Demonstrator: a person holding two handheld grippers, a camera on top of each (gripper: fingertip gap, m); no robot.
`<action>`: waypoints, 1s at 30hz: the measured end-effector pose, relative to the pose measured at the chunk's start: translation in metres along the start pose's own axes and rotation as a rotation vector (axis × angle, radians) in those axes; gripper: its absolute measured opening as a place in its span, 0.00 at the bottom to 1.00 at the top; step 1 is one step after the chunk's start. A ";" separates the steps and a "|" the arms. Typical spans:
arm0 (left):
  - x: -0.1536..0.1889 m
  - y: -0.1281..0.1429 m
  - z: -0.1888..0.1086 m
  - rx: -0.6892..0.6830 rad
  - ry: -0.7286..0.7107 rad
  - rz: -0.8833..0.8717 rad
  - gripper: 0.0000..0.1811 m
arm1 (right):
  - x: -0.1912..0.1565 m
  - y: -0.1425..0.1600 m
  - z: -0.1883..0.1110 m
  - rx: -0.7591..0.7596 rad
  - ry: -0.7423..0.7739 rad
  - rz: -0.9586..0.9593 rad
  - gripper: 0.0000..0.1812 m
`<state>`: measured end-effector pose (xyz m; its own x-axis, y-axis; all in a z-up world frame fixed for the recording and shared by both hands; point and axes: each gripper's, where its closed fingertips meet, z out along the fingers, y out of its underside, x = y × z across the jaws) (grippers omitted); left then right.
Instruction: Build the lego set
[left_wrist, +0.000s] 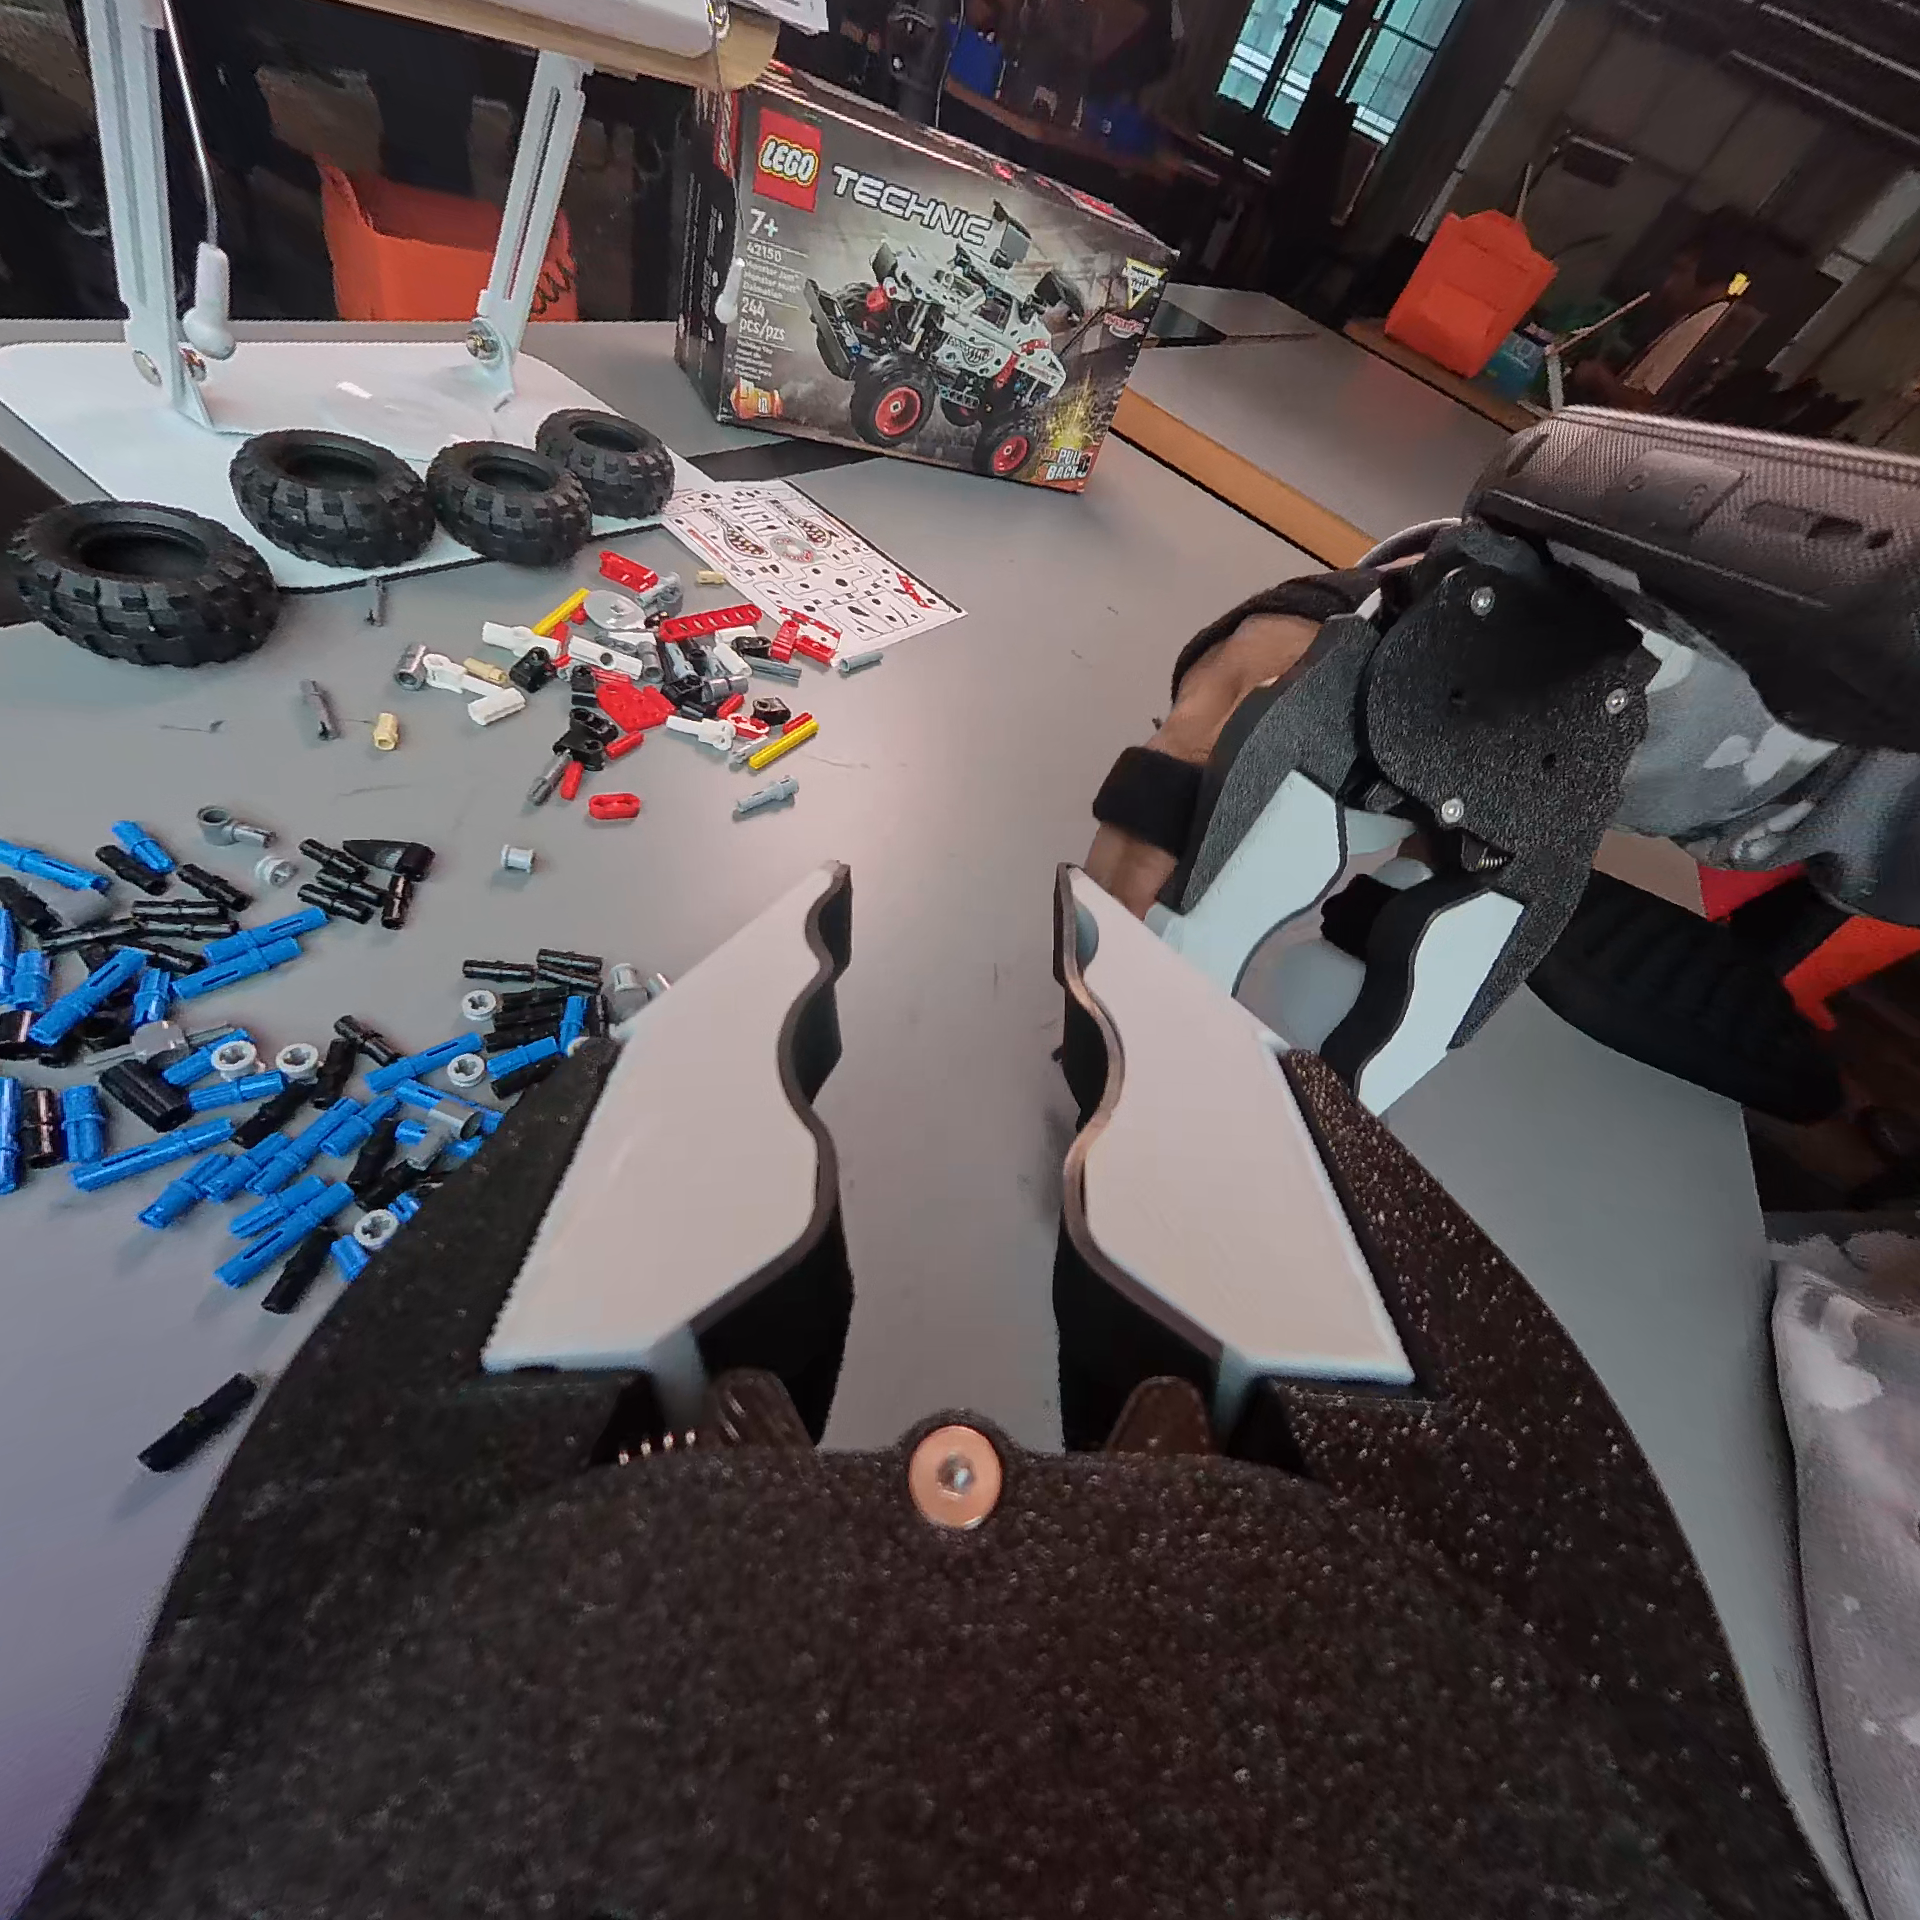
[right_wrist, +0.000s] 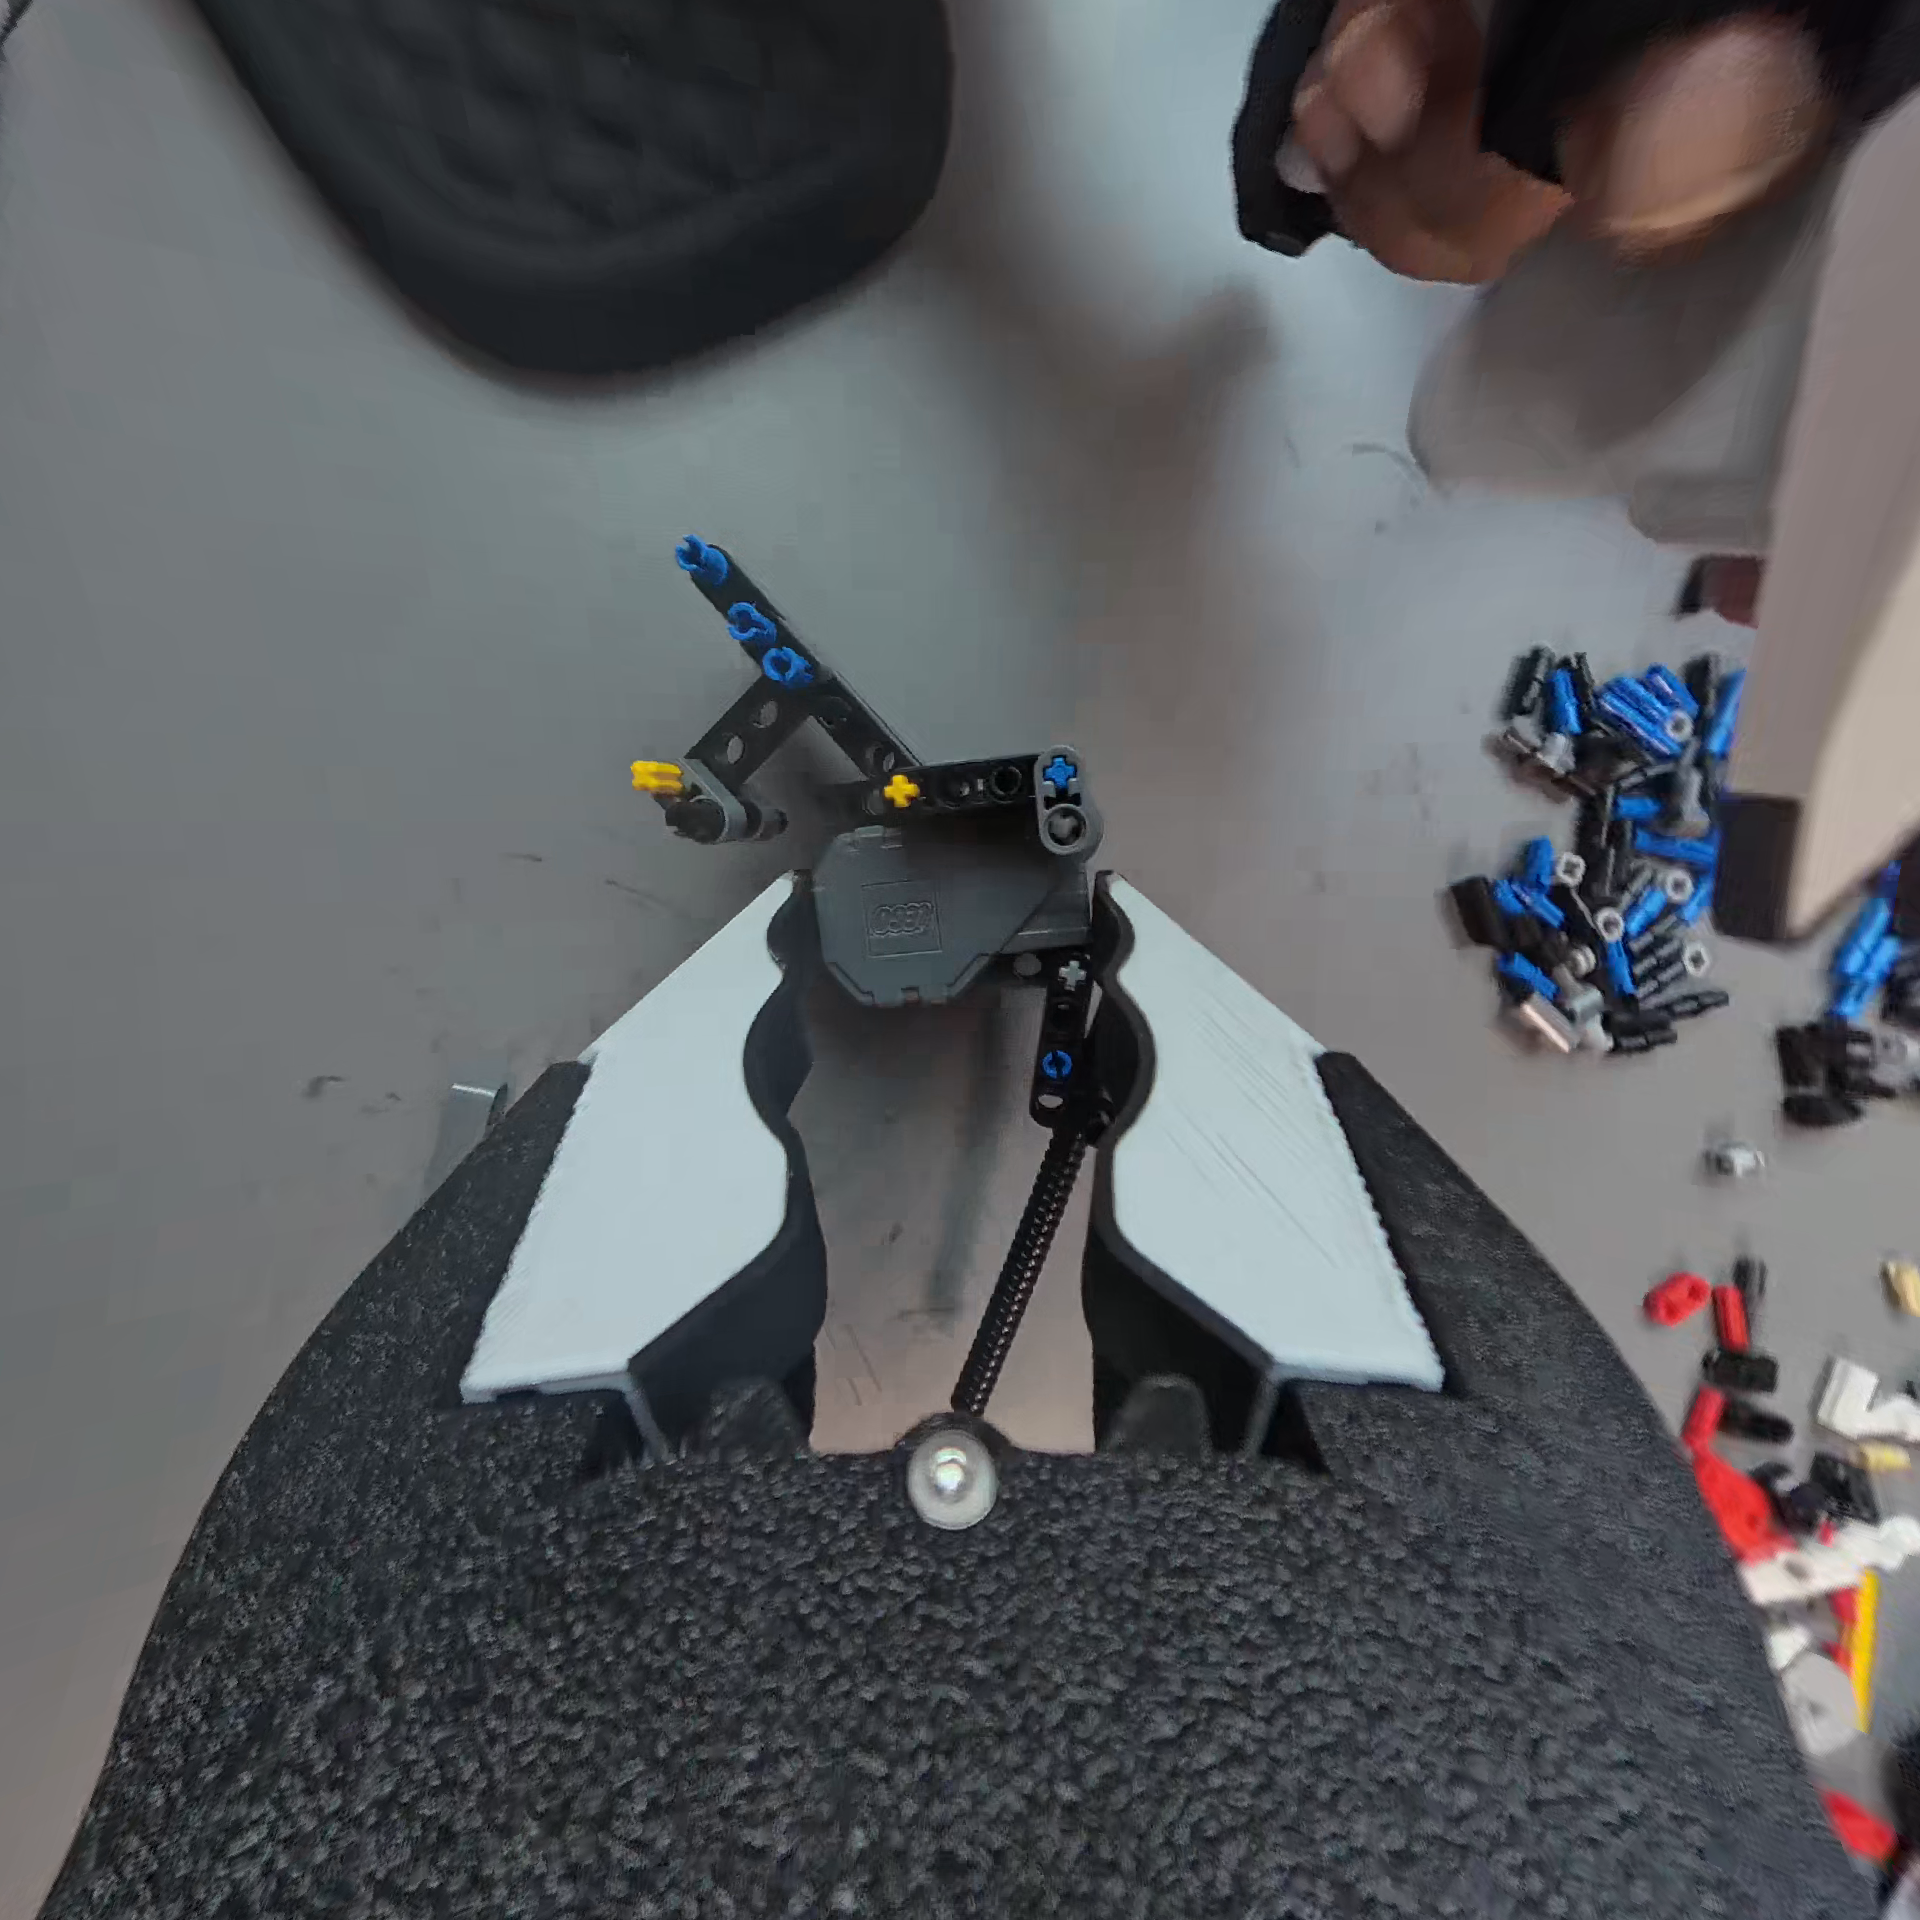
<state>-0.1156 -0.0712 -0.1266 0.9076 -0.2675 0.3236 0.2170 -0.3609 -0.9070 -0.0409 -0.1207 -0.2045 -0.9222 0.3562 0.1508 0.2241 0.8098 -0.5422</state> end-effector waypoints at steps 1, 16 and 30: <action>0.000 0.002 0.001 -0.007 0.007 -0.004 0.21 | 0.001 0.002 -0.005 0.013 0.036 0.045 0.29; 0.097 0.019 0.044 -0.119 0.375 -0.087 0.38 | 0.025 0.014 -0.099 0.044 0.956 -0.084 0.29; 0.089 0.015 0.033 -0.104 0.581 -0.496 0.26 | 0.015 0.003 -0.111 0.205 0.847 -0.006 0.29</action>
<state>-0.0200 -0.0706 -0.1204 0.3723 -0.4684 0.8012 0.4880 -0.6355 -0.5983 -0.0188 -0.0610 -0.1121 -0.3605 0.6449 0.6739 0.0834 0.7419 -0.6653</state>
